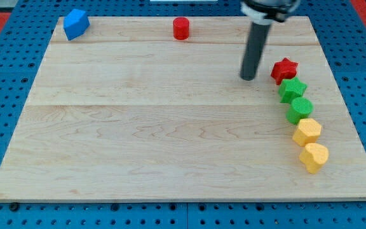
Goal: Move the red circle closer to the red star
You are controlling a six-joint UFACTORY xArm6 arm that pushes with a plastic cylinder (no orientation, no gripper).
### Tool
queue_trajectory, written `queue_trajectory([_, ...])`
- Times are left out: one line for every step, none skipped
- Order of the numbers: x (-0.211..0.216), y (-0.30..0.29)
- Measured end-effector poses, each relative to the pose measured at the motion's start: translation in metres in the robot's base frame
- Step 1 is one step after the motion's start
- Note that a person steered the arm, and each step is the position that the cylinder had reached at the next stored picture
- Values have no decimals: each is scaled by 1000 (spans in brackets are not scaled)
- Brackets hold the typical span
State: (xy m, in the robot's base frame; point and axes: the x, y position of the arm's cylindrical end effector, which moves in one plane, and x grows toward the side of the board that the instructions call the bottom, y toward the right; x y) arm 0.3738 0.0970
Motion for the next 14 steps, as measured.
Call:
queue_trajectory([-19, -83])
queue_trajectory([-51, -159])
queue_trajectory([-91, -202])
queue_trajectory([-131, -206])
queue_trajectory([-131, -206])
queue_trajectory([-146, -192])
queue_trajectory([-148, -178])
queue_trajectory([-161, -159])
queue_trajectory([-160, -131])
queue_trajectory([-152, -104])
queue_trajectory([-150, -65])
queue_trajectory([-131, -51])
queue_trajectory([-113, -51])
queue_trajectory([-96, -51])
